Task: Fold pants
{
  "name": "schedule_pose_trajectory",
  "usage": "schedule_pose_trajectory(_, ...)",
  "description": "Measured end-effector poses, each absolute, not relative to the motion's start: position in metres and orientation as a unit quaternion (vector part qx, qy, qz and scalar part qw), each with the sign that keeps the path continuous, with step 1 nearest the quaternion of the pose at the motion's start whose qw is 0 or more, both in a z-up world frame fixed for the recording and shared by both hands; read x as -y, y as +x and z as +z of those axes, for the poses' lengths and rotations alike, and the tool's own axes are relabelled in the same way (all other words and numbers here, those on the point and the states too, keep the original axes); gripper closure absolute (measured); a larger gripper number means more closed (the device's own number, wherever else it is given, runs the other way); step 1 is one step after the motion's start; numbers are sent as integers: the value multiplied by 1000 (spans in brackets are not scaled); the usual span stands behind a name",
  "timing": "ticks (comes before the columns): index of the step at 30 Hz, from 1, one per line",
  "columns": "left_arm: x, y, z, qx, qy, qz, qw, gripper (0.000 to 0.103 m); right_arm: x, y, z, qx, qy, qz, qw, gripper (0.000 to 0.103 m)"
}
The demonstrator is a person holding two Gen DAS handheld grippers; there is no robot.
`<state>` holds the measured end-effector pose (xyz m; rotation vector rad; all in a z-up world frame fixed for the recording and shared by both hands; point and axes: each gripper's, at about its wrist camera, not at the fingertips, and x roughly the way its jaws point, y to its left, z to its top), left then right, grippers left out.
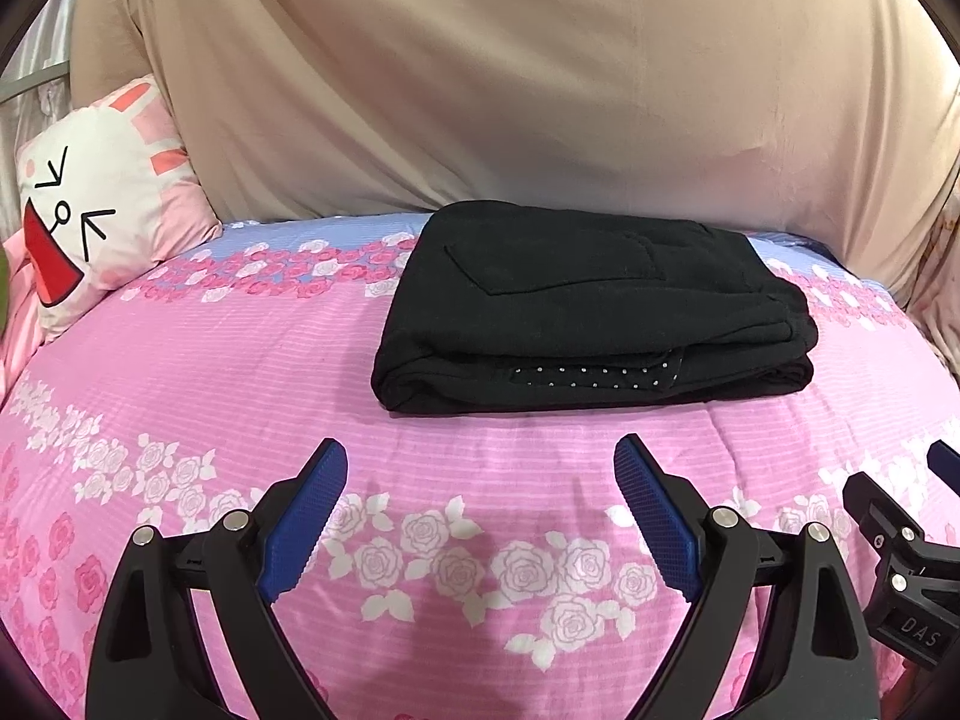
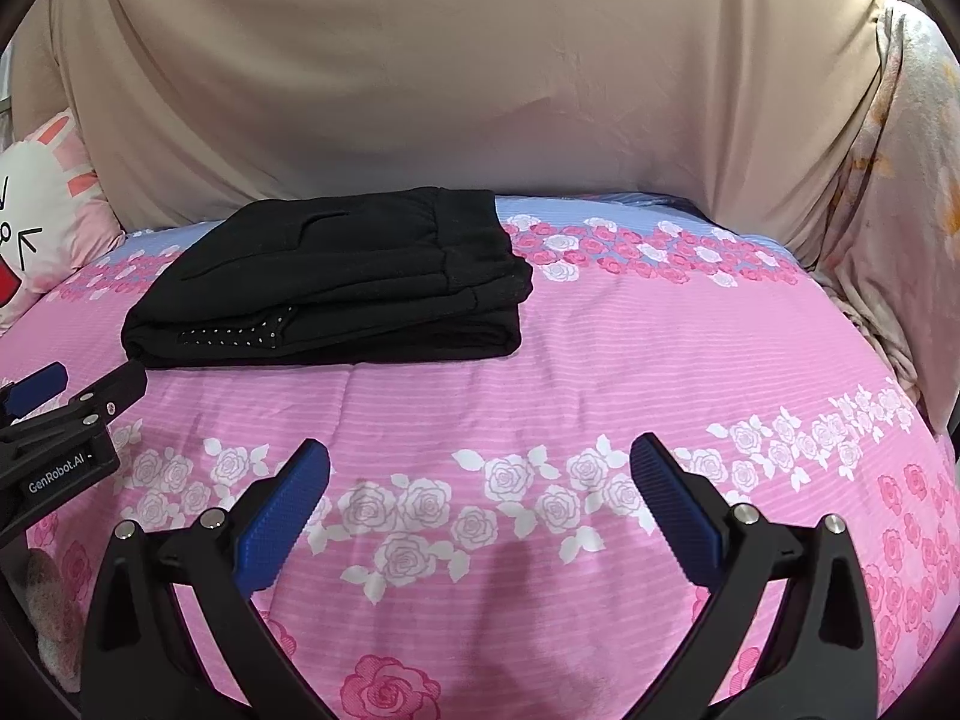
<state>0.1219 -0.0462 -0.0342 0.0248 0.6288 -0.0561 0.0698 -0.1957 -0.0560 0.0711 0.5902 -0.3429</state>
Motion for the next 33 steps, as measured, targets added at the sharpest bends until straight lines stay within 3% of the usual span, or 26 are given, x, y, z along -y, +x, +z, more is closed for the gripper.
schedule_pose_trajectory(3,48,121,-34,-309,19,-19,951,11,197,70,-56,-289,35,-167,942,5)
schedule_pose_trajectory(26,49,120,-35,-310,18,-29,950,11,196,70,-56,-290,37,-167,942,5)
schedule_pose_trajectory(29,56,121,-36,-316,34,-30,948,17,197,71,-56,-291,36,-166,942,5)
schedule_pose_trajectory(33,58,120,-36,-317,35,-30,947,18,198,71,-56,-291,36,-166,942,5)
